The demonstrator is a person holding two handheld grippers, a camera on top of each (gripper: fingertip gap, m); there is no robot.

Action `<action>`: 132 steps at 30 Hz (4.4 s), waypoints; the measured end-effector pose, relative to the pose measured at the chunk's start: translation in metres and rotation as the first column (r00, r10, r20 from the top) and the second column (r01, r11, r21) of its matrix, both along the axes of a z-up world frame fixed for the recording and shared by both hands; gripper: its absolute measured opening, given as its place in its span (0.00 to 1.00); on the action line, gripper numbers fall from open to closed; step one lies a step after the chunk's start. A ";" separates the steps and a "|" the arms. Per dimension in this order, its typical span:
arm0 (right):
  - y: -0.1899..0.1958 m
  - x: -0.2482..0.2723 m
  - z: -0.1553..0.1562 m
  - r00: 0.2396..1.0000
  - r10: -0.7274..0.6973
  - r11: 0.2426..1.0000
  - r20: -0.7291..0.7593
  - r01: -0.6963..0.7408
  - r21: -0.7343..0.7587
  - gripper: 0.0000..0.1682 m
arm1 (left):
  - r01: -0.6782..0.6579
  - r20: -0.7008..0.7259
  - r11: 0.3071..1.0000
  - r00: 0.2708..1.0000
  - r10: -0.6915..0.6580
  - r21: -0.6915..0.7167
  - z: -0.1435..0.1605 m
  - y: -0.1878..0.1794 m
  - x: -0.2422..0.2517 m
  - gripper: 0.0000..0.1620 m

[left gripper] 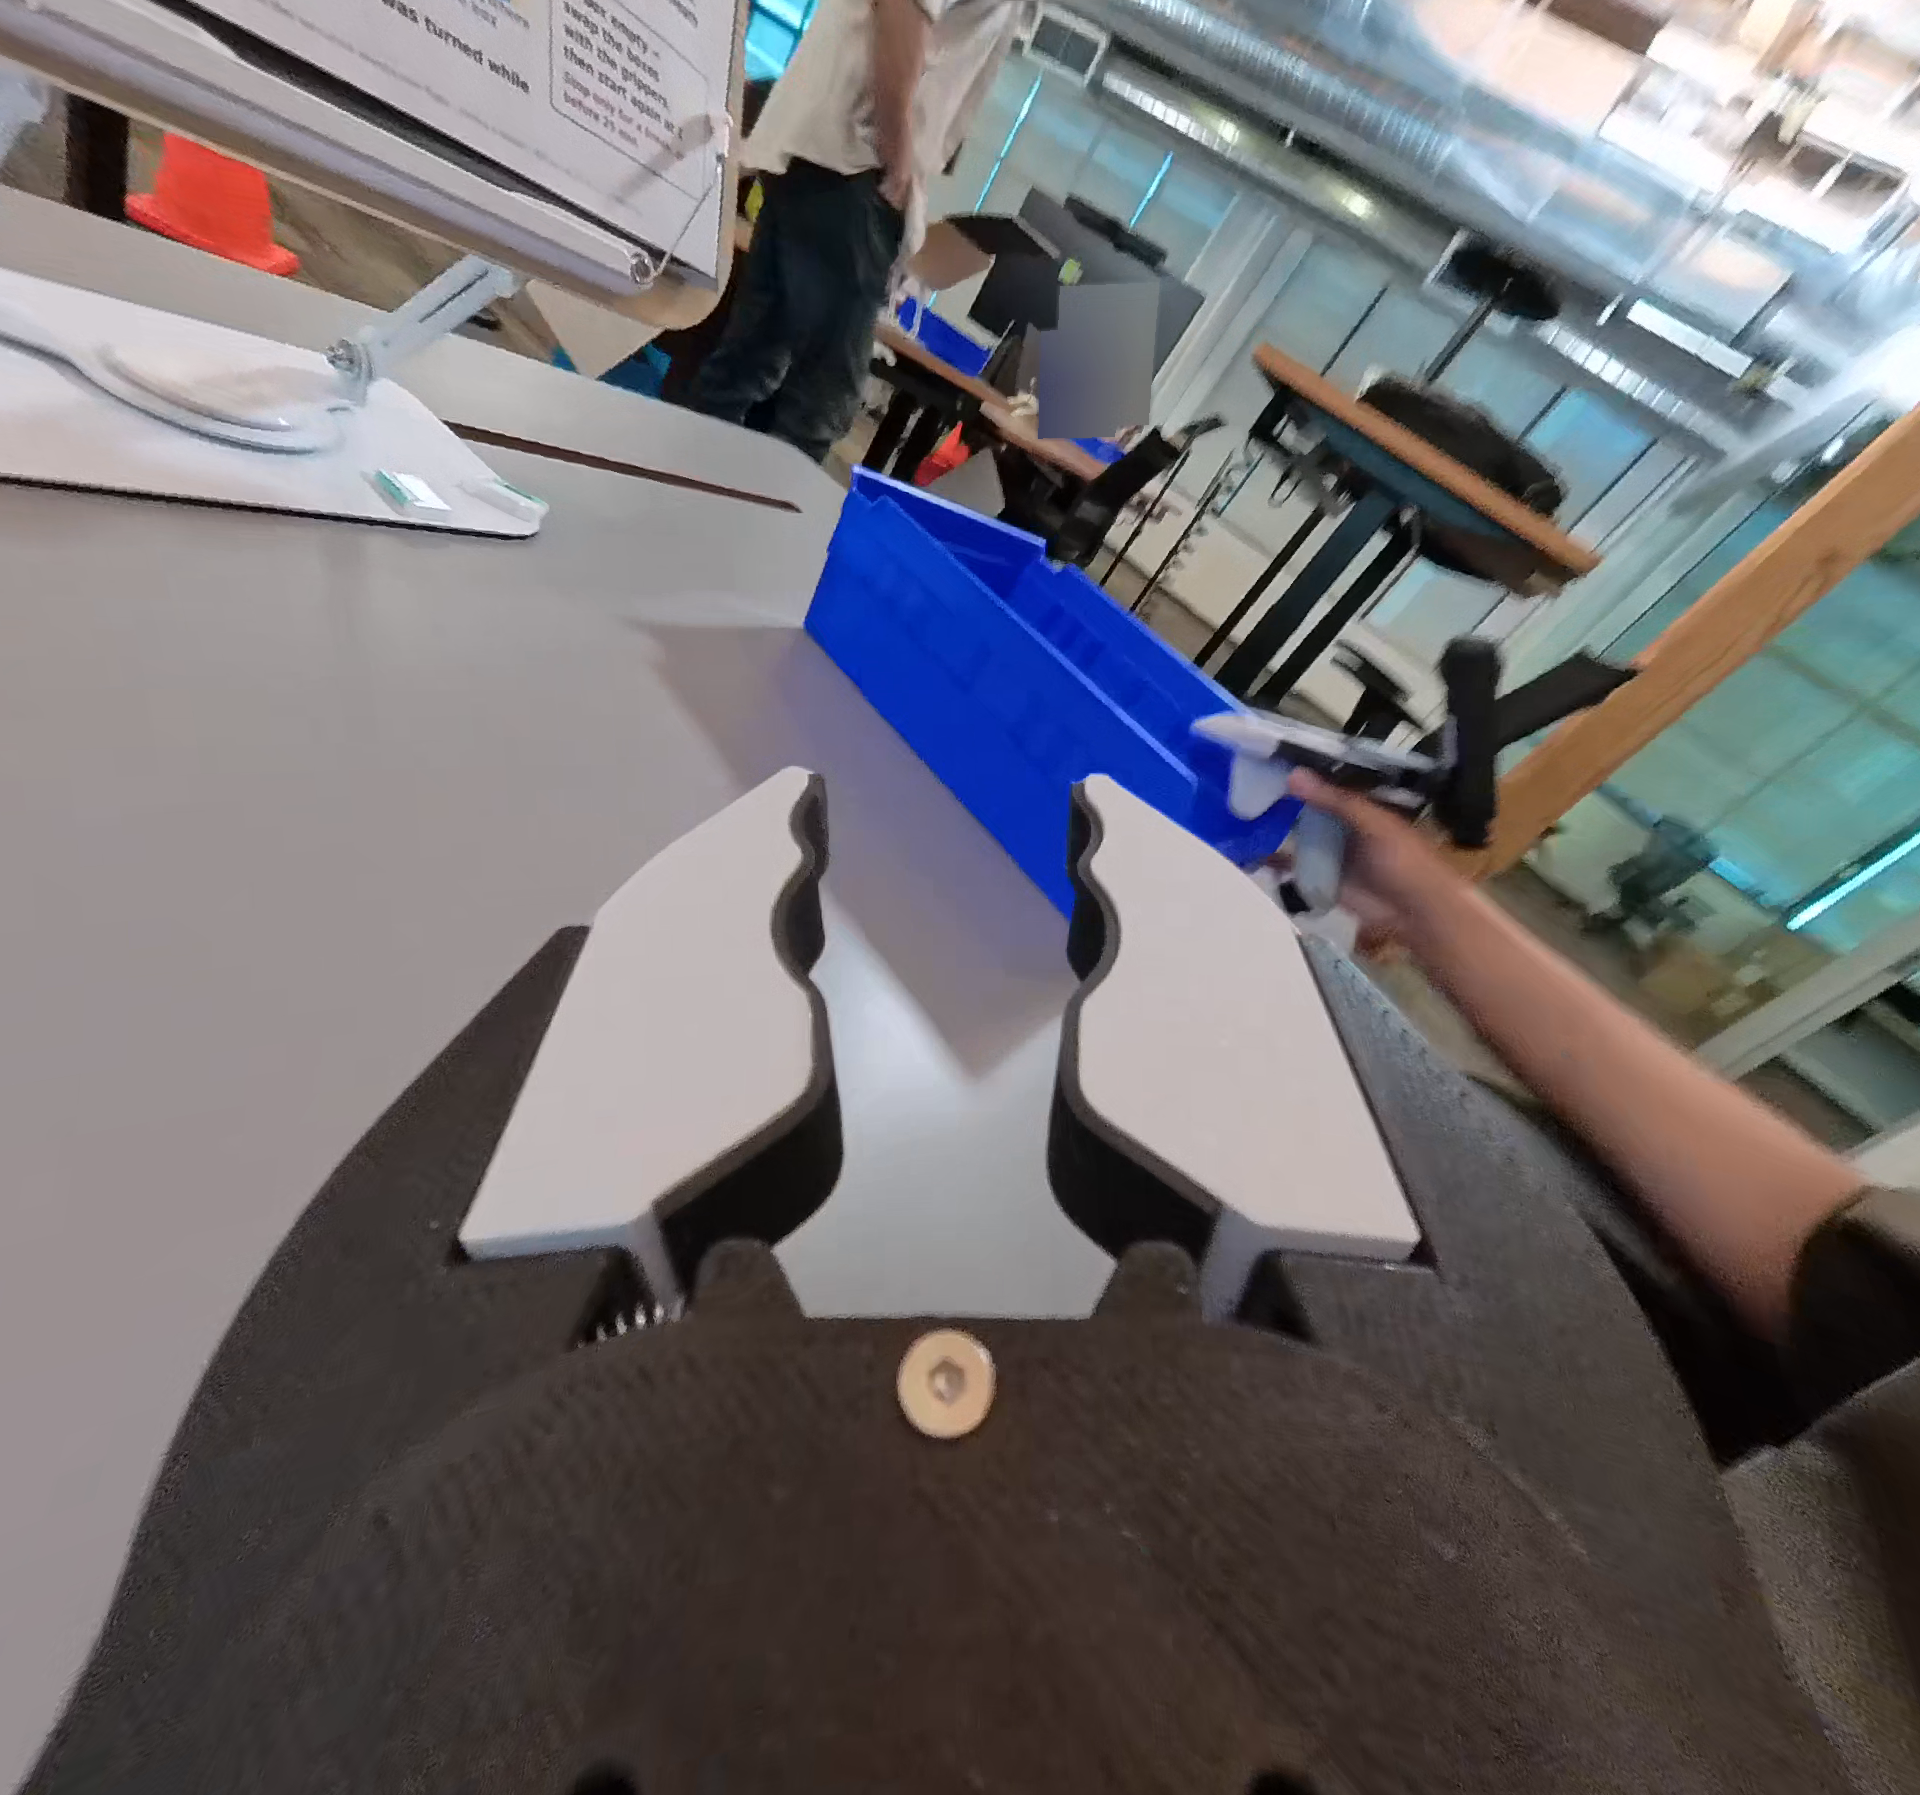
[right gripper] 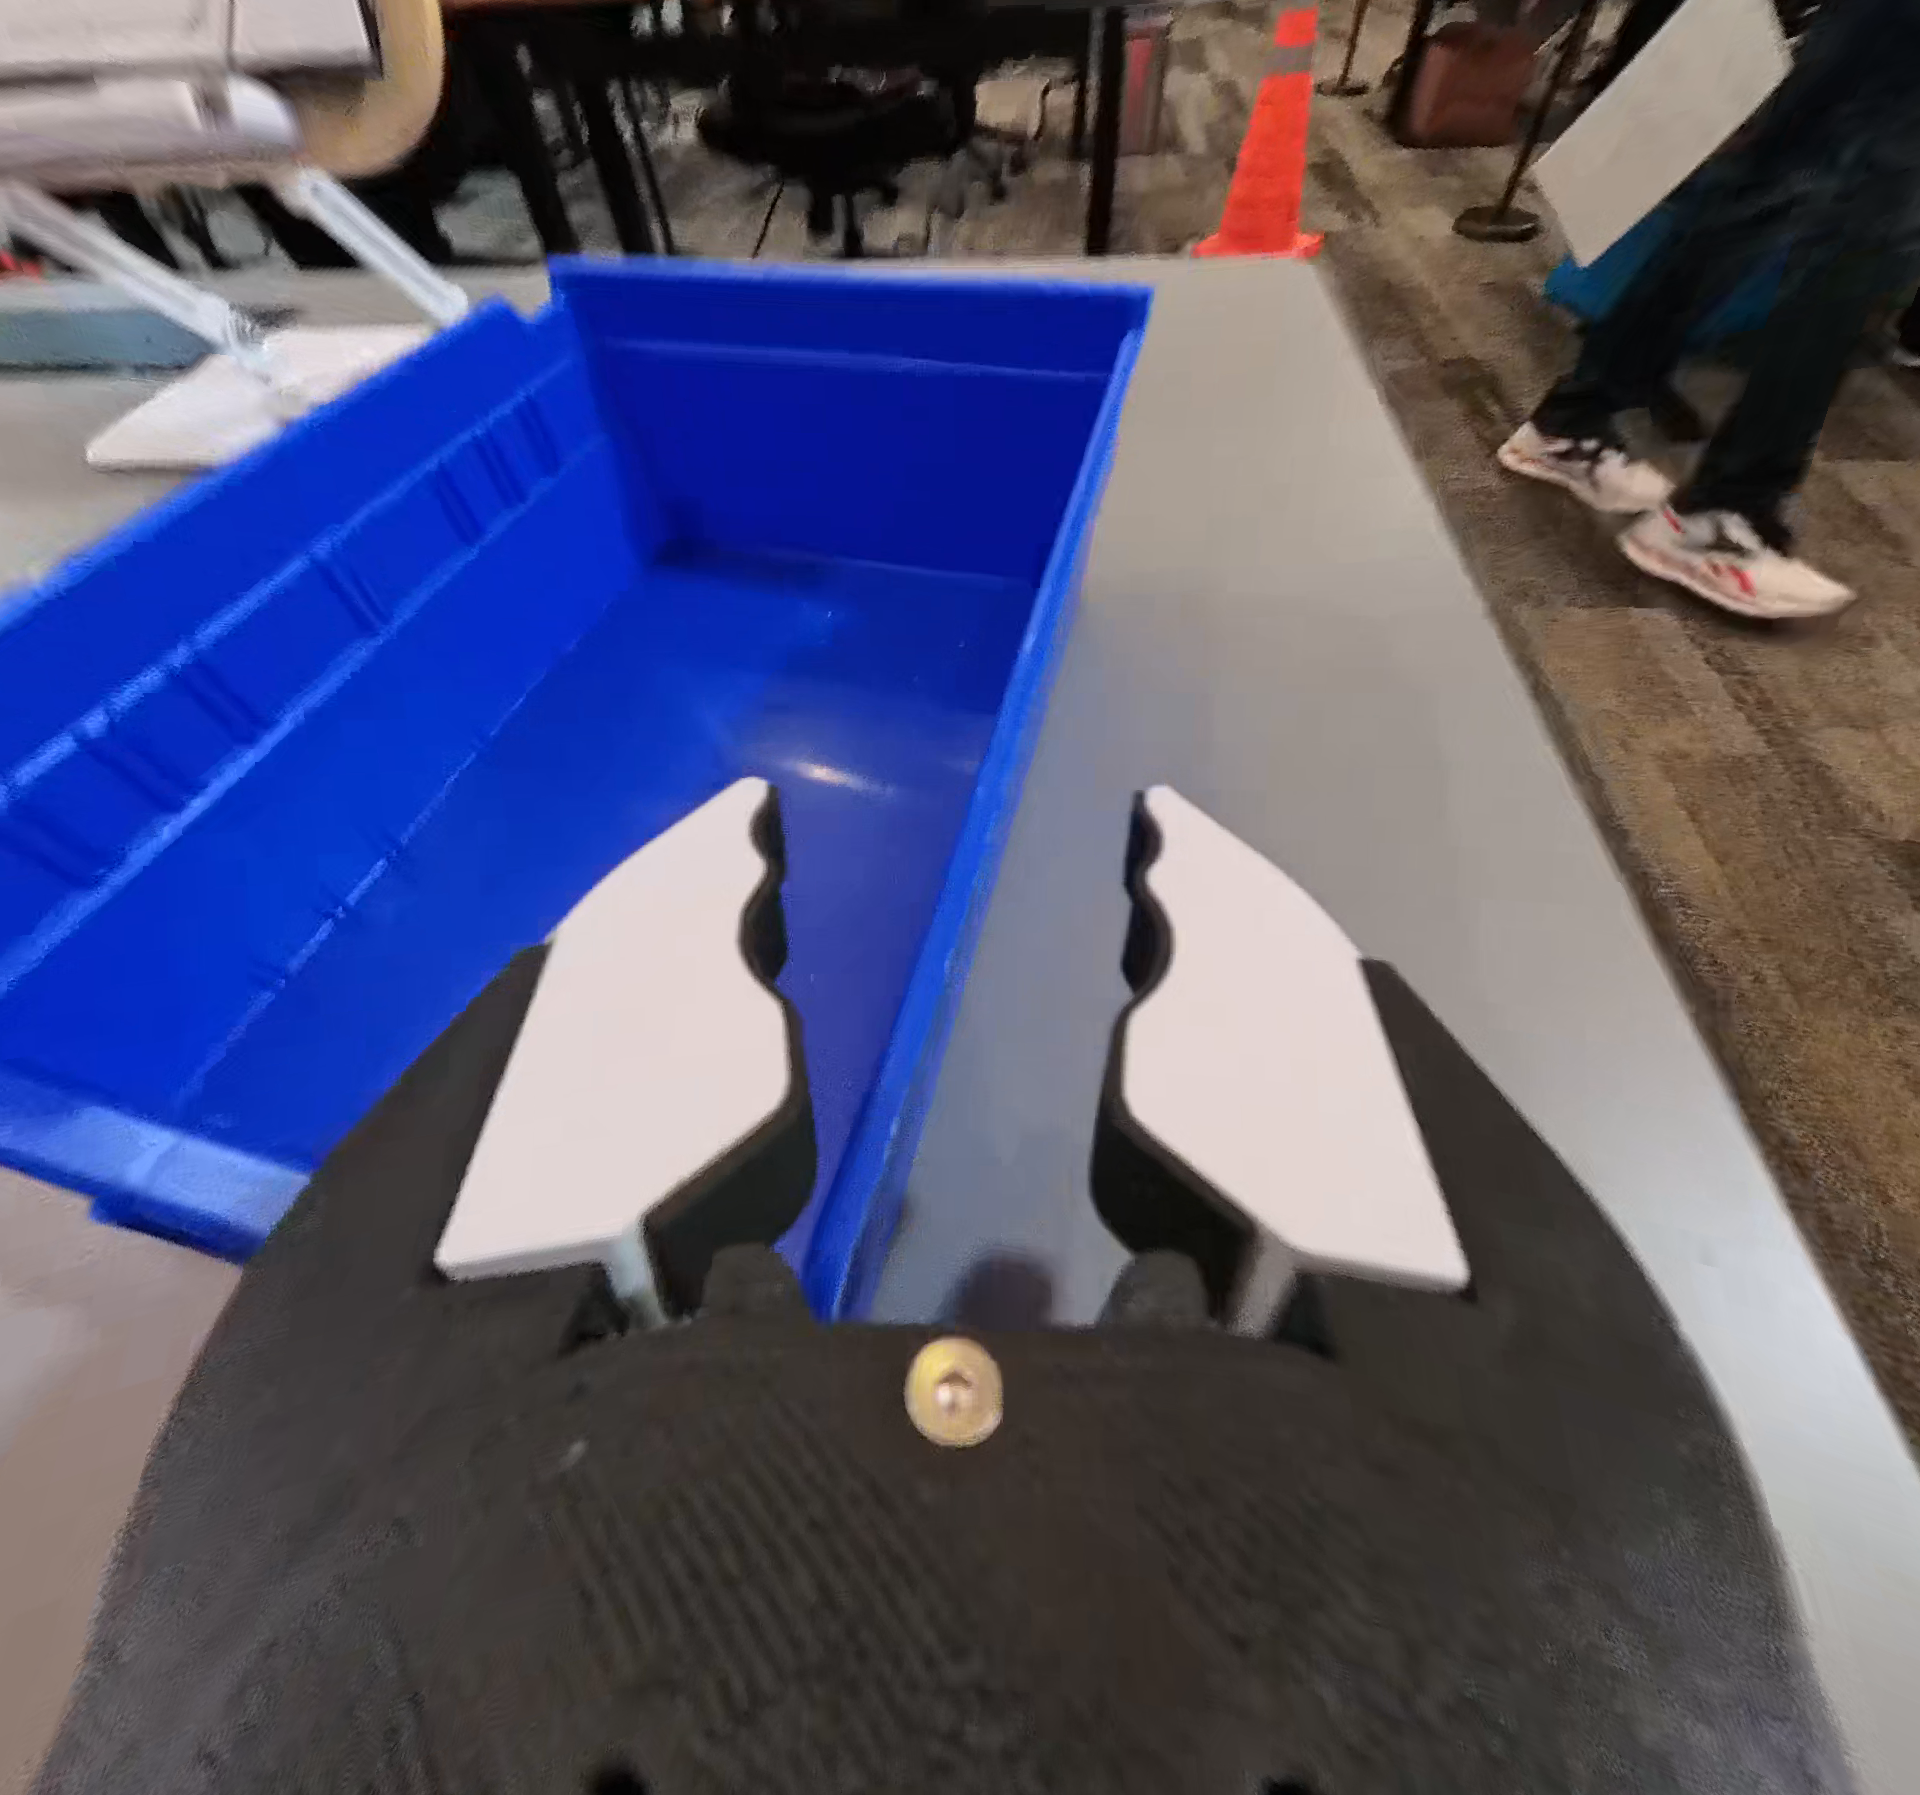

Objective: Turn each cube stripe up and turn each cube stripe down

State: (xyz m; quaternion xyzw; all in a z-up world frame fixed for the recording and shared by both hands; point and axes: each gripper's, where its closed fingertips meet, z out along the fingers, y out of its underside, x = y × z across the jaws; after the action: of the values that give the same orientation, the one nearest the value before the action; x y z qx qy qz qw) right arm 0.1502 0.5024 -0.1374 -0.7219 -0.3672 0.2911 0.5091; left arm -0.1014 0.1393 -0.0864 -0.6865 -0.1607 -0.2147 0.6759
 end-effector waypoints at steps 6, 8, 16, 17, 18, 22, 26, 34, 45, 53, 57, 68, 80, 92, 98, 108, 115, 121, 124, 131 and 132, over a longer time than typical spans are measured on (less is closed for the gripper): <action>-0.022 0.018 0.090 0.936 -0.086 0.982 -0.342 0.137 0.130 0.39 | -0.126 -0.256 0.992 0.960 0.116 -0.020 0.017 -0.016 -0.025 0.33; -0.049 0.008 0.111 0.918 -0.016 0.981 -0.395 0.091 0.171 0.37 | -0.302 -0.345 0.952 0.899 0.272 -0.038 0.034 -0.044 -0.076 0.39; -0.117 -0.016 0.131 0.980 -0.005 0.861 -0.198 0.105 0.498 0.27 | -0.687 -0.450 0.450 0.720 0.528 -0.571 -0.020 -0.193 -0.254 0.43; -0.120 -0.018 0.124 0.979 -0.002 0.873 -0.204 0.101 0.476 0.25 | -0.655 -0.429 0.413 0.741 0.517 -0.633 -0.039 -0.199 -0.259 0.43; -0.120 -0.018 0.115 0.978 -0.012 0.886 -0.210 0.107 0.451 0.22 | -0.618 -0.393 0.395 0.762 0.515 -0.680 -0.054 -0.202 -0.262 0.44; -0.096 0.004 0.087 0.971 -0.130 0.915 -0.200 0.195 0.352 0.23 | -0.514 -0.292 0.369 0.807 0.513 -0.774 -0.088 -0.203 -0.267 0.45; -0.073 0.023 0.066 0.966 -0.208 0.925 -0.152 0.245 0.291 0.30 | -0.519 -0.351 0.273 0.801 0.484 -0.810 -0.101 -0.211 -0.269 0.45; -0.056 0.005 -0.010 0.987 -0.163 0.984 0.010 0.164 -0.065 0.15 | -0.529 -0.367 0.272 0.802 0.472 -0.804 -0.102 -0.207 -0.266 0.44; -0.003 0.057 -0.007 0.979 -0.198 0.976 -0.050 0.193 -0.099 0.03 | -0.522 -0.375 0.287 0.818 0.437 -0.803 -0.104 -0.199 -0.261 0.43; -0.008 0.070 0.051 0.934 -0.352 0.919 -0.064 0.358 0.164 0.28 | -0.528 -0.391 0.272 0.816 0.427 -0.805 -0.113 -0.201 -0.265 0.40; -0.062 0.035 0.112 0.943 -0.298 0.905 -0.147 0.328 0.271 0.24 | -0.554 -0.414 0.271 0.801 0.432 -0.787 -0.113 -0.201 -0.267 0.29; -0.257 -0.120 0.101 0.886 0.260 0.959 -0.383 -0.283 -0.004 0.20 | -0.679 -0.507 0.287 0.710 0.488 -0.676 -0.073 -0.203 -0.281 0.28; -0.318 -0.160 0.064 0.708 0.442 0.750 -0.551 -0.629 -0.207 0.35 | 0.010 0.095 0.968 0.995 -0.034 0.249 0.108 -0.042 -0.089 0.27; -0.335 -0.155 0.073 0.595 0.387 0.616 -0.704 -0.735 -0.283 0.39 | 0.412 0.334 0.858 0.797 -0.503 0.307 0.055 0.031 0.058 0.27; -0.338 -0.155 0.077 0.553 0.345 0.552 -0.758 -0.773 -0.312 0.39 | 0.435 0.375 0.838 0.754 -0.539 0.330 0.052 0.030 0.071 0.27; -0.348 -0.160 0.086 0.529 0.367 0.571 -0.765 -0.777 -0.264 0.26 | 0.459 0.402 0.813 0.710 -0.578 0.358 0.049 0.029 0.087 0.27; -0.343 -0.157 0.094 0.524 0.394 0.612 -0.755 -0.763 -0.210 0.26 | 0.404 0.392 0.864 0.773 -0.498 0.300 0.040 0.034 0.079 0.44; -0.276 -0.140 0.146 0.592 0.455 0.793 -0.666 -0.610 0.000 0.26 | 0.345 0.295 0.913 0.869 -0.398 0.215 0.032 0.033 0.060 0.52; -0.202 -0.134 0.165 0.760 0.391 0.904 -0.520 -0.423 0.060 0.26 | 0.355 0.258 0.918 0.883 -0.392 0.177 0.026 0.032 0.061 0.52; -0.015 -0.140 0.065 0.997 0.064 0.995 -0.049 -0.060 0.075 0.26 | 0.370 0.287 0.924 0.878 -0.383 0.101 0.007 0.035 0.058 0.51; -0.005 -0.143 0.045 0.998 0.047 0.999 -0.032 -0.047 -0.007 0.26 | 0.367 0.289 0.925 0.880 -0.378 0.094 0.006 0.035 0.056 0.51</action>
State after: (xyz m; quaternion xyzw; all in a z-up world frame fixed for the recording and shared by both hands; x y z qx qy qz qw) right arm 0.0067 0.4975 -0.0924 -0.7103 -0.3749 0.3157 0.5052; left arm -0.0452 0.1743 -0.0806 -0.6511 -0.1229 -0.4457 0.6019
